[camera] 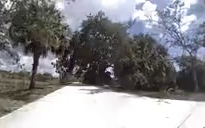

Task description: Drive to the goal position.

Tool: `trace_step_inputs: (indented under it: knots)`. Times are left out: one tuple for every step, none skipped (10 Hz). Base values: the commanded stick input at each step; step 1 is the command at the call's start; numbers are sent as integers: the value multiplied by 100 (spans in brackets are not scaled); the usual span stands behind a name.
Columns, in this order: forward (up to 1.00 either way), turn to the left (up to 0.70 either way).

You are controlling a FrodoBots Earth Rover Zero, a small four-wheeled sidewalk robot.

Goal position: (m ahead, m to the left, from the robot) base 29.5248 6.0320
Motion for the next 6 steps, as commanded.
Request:
trace_step_inputs:
  knots:
    - [70, 35]
    - [70, 35]
    - [70, 35]
    - [70, 35]
    - [70, 35]
    - [70, 34]
